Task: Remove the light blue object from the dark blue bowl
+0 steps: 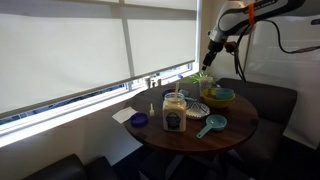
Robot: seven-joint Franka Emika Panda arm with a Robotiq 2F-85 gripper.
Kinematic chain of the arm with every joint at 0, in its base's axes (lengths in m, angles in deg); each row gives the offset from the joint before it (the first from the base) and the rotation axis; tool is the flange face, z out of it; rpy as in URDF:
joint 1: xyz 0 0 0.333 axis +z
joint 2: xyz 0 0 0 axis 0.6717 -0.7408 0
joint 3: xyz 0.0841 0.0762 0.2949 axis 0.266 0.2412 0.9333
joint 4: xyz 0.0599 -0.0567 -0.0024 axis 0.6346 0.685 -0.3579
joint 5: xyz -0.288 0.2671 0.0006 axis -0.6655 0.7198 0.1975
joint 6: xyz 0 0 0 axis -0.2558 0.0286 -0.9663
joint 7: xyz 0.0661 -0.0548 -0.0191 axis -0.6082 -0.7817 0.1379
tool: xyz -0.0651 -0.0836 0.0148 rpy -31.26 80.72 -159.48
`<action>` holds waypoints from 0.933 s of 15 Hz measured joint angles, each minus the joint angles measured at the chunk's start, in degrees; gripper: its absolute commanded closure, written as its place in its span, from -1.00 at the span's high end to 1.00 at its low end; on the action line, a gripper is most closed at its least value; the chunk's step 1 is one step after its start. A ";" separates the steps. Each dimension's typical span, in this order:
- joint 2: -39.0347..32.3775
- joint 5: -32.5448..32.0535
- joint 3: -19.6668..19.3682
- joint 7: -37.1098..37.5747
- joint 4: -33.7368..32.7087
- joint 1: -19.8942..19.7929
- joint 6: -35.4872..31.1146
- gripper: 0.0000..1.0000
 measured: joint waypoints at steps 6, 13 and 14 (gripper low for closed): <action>-6.51 -0.02 5.62 -10.49 -5.80 1.84 1.67 1.00; -16.55 0.34 9.58 -29.81 -13.83 0.85 6.34 1.00; -17.82 0.34 9.95 -32.60 -15.18 0.67 7.67 1.00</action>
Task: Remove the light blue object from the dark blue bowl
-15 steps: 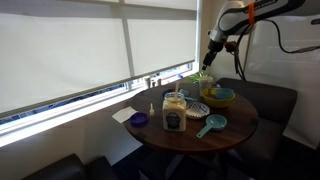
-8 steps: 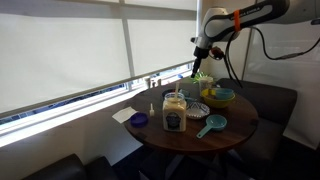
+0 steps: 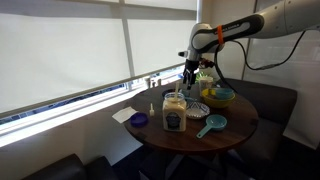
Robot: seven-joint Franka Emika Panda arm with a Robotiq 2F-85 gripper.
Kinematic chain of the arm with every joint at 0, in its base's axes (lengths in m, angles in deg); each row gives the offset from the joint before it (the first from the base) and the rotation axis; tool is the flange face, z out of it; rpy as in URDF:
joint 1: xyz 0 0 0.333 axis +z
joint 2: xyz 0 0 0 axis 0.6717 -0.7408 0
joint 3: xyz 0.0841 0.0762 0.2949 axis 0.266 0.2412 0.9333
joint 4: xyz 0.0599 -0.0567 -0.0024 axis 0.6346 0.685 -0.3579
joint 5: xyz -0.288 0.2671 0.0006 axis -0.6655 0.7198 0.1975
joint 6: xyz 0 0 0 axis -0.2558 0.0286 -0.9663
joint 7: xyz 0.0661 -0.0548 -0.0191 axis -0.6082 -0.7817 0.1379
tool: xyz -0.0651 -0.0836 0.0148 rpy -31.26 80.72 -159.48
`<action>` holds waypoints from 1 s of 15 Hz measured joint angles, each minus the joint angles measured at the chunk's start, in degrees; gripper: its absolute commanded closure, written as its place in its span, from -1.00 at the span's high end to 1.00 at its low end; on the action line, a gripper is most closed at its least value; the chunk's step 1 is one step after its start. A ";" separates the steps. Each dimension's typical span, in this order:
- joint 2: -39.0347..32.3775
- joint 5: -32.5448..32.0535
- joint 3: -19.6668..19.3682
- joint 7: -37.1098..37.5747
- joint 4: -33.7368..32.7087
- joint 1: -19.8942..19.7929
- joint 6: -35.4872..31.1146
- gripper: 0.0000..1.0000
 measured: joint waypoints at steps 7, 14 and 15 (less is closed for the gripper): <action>-6.01 -0.05 0.69 0.83 -8.21 1.18 3.35 1.00; -7.69 -0.07 0.70 9.16 -11.68 1.86 9.10 0.84; -7.89 -0.10 0.70 9.64 -12.11 1.91 9.82 0.77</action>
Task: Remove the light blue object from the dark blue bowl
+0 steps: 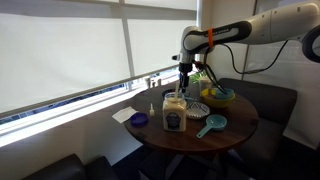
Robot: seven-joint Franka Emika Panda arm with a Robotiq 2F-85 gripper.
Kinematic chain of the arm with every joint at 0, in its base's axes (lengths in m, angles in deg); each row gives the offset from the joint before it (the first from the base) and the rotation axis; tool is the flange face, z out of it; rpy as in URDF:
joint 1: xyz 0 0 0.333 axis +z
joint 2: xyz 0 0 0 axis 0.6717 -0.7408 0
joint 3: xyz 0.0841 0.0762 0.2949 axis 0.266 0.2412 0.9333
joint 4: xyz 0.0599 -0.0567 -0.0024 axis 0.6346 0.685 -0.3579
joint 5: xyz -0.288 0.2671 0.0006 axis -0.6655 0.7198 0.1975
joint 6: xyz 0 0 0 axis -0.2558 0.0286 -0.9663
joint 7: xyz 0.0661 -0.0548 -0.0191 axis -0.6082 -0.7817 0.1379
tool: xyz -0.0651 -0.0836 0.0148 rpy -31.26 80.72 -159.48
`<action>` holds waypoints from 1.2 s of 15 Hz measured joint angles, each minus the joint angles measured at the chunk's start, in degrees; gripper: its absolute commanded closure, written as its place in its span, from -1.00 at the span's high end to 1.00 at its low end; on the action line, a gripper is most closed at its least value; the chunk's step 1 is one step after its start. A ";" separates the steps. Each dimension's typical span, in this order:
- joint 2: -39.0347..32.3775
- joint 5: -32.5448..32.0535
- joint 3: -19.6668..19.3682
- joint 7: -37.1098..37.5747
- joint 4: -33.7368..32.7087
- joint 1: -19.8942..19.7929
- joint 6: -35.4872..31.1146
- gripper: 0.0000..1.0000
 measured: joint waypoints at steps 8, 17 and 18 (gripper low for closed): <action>-3.66 -2.17 -0.70 2.24 -3.84 -0.02 1.84 0.64; -6.61 -3.43 -0.67 2.37 -9.64 0.45 2.03 -0.65; -6.73 -3.43 -0.66 2.34 -10.09 0.51 2.38 -0.78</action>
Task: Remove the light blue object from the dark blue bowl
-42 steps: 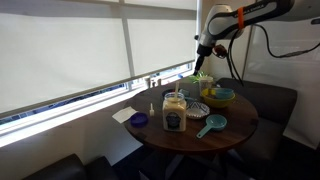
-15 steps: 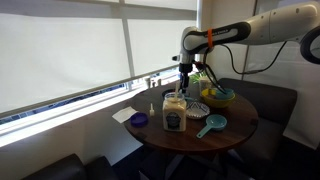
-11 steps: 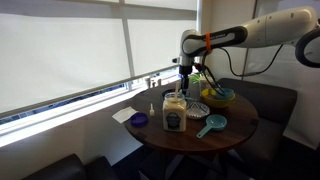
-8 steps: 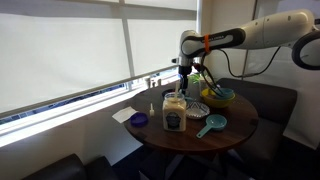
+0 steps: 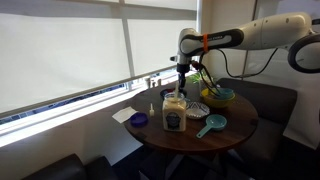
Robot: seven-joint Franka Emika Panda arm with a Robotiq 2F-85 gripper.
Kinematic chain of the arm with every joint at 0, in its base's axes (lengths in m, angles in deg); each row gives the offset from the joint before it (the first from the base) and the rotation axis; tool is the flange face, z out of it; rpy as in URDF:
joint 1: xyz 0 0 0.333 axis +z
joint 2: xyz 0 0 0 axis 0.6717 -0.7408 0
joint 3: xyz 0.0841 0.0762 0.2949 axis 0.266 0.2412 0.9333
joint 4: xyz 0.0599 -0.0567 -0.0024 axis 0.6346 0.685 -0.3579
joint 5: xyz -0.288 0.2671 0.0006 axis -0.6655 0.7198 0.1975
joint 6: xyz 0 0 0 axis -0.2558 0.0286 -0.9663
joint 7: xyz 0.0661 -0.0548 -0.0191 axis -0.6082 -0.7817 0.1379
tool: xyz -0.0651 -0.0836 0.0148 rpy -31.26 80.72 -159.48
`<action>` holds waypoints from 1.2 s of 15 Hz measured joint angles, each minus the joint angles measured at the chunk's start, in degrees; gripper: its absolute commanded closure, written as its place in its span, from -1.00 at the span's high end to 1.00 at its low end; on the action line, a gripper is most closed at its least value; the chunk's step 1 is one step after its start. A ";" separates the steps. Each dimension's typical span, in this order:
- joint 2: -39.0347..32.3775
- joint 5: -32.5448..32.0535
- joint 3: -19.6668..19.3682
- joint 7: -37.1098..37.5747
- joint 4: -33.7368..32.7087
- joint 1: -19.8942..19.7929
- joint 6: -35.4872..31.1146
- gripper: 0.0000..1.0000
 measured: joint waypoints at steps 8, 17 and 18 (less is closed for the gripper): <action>-0.28 -0.17 0.01 -2.18 -2.21 0.44 1.06 0.40; -0.52 -0.16 -0.01 -2.19 -2.83 0.48 0.62 1.00; -0.60 -0.19 -0.03 -2.16 -2.83 0.53 0.61 1.00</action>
